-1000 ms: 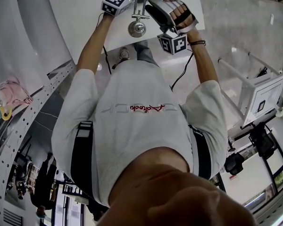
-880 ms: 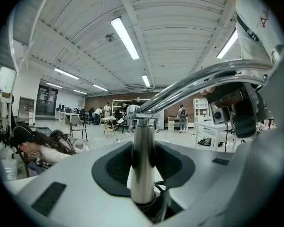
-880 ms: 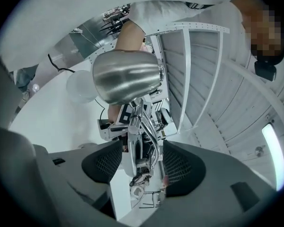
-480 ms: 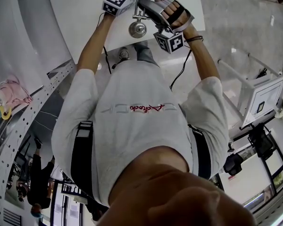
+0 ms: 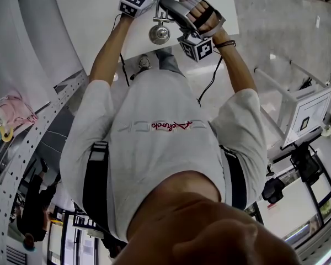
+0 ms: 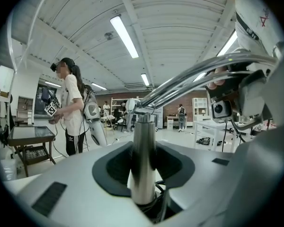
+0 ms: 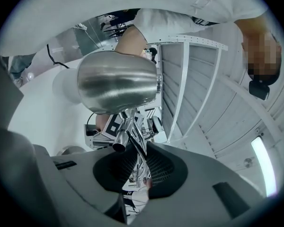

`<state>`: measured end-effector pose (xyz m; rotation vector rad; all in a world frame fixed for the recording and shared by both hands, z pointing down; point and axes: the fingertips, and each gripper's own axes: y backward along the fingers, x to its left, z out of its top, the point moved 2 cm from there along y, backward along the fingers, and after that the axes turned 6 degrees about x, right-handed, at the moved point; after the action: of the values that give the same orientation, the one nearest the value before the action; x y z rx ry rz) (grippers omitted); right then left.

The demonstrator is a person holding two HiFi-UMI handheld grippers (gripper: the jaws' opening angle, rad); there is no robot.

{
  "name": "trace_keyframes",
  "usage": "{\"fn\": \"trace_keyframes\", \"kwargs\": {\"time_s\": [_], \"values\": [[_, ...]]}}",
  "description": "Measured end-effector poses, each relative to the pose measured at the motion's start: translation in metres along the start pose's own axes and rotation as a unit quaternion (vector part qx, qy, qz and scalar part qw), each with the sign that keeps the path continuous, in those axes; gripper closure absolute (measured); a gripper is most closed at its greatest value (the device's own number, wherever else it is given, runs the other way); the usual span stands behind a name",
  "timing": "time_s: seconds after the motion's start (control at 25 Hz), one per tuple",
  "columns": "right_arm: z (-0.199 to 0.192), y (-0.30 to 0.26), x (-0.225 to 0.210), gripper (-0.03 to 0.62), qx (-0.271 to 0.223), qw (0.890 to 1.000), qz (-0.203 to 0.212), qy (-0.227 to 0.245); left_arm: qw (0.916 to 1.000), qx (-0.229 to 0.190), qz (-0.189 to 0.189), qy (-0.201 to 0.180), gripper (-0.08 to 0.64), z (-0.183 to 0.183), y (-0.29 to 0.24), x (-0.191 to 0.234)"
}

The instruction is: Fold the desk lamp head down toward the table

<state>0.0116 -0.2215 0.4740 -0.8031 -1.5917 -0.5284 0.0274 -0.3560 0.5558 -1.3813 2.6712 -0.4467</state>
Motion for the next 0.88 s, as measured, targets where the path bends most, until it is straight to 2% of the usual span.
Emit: {"fn": "trace_keyframes", "kwargs": {"time_s": [0.68,0.88], "values": [[-0.0009,0.0016,0.0012,0.537,-0.004,0.999,-0.046,0.016,0.9999,0.005,-0.012,0.005,0.420,0.0030,-0.0022,-0.0011],[-0.0016,0.0022,0.0094,0.537,-0.002,0.999,-0.045,0.025,0.9999,0.011,-0.010,0.008,0.419,0.0029,-0.0029,-0.0006]]}}
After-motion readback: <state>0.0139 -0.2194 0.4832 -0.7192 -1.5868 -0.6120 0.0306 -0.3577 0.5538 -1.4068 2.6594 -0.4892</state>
